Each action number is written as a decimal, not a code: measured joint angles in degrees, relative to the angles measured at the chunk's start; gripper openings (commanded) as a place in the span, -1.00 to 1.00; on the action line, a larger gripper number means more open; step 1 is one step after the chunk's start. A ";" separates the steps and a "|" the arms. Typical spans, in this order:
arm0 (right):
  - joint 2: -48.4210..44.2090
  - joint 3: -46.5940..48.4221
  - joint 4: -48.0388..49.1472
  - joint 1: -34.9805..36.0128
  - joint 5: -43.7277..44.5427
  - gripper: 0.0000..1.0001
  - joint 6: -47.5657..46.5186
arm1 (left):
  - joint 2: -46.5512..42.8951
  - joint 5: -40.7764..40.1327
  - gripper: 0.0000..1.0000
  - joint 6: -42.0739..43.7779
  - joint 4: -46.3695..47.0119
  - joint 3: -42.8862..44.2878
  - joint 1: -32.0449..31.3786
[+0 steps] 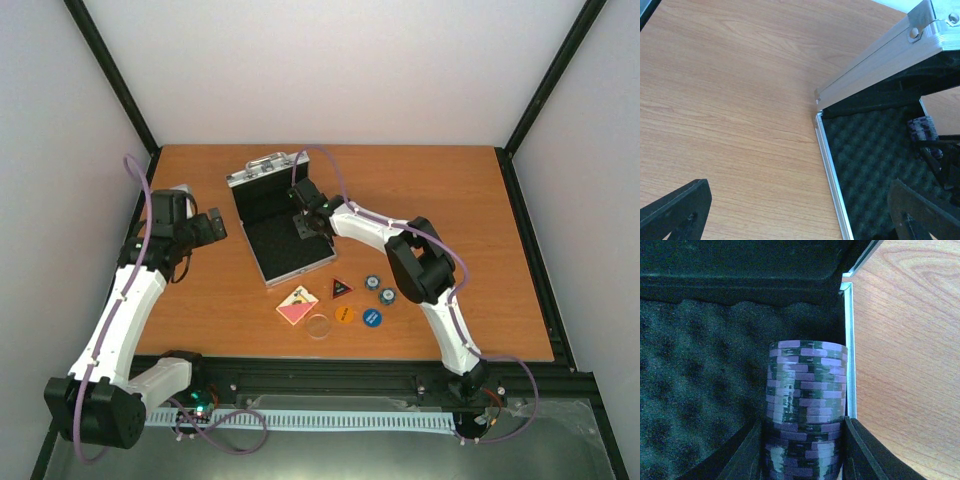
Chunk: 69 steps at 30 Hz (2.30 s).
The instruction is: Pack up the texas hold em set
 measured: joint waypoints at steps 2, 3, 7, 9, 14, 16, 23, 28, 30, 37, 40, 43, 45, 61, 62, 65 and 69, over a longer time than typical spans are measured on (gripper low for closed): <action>0.04 0.07 -0.04 0.00 0.02 -0.51 0.13 | -0.28 0.00 1.00 0.00 0.00 0.00 0.00; 0.07 0.11 -0.09 0.00 0.00 -0.40 0.15 | -0.48 0.00 0.99 0.00 0.00 0.00 0.00; 0.07 0.13 -0.11 0.00 -0.02 -0.12 0.20 | -0.96 -0.07 1.00 0.00 -0.02 0.00 0.00; 0.07 0.09 -0.07 0.00 -0.02 0.00 0.24 | -1.01 -0.17 0.99 0.00 -0.04 0.00 0.00; -0.48 -1.25 1.38 0.07 -0.09 0.20 0.22 | -0.98 -0.22 1.00 0.00 -0.04 0.00 0.00; -1.33 -2.40 1.66 0.13 -0.24 0.23 0.11 | -0.98 -0.24 1.00 0.00 -0.04 0.00 0.00; -6.19 -6.03 1.62 0.11 -0.17 0.30 -0.17 | -0.98 -0.74 1.00 0.00 -0.04 0.00 0.00; -9.86 -7.17 1.95 0.24 -0.31 0.29 -0.33 | -0.98 -1.03 1.00 0.00 -0.04 0.00 0.00; -11.04 -7.48 1.64 0.28 0.22 0.27 -0.04 | -0.98 -1.03 0.99 0.00 -0.04 0.00 0.00; -15.52 -10.80 -2.89 0.35 5.35 0.18 3.48 | -0.98 -0.37 1.00 -0.02 -0.15 0.00 0.00; -19.50 -15.52 -5.25 0.33 6.73 0.17 5.86 | -0.98 0.09 0.99 -0.02 -0.44 0.00 0.00; -23.76 -20.59 -7.65 0.33 6.60 0.17 8.44 | -0.98 0.26 0.99 0.00 -0.63 0.00 0.00; -26.16 -23.50 -9.05 0.33 6.60 0.17 9.97 | -0.90 0.31 0.99 0.00 -0.70 0.00 0.00; -40.96 -41.16 -19.50 0.04 5.97 0.66 19.47 | -0.72 1.07 0.99 0.00 -0.98 -0.11 0.00; -41.40 -41.33 -19.65 -0.02 5.73 0.72 19.78 | -0.72 1.14 1.00 -0.02 -0.98 -0.11 0.00; -42.80 -42.75 -19.87 -0.07 4.74 0.97 21.31 | -0.72 1.36 0.99 0.00 -0.98 -0.11 0.00; -44.19 -45.83 -20.41 -0.33 4.00 0.98 22.60 | -0.76 1.46 0.99 -0.02 -0.98 -0.11 0.00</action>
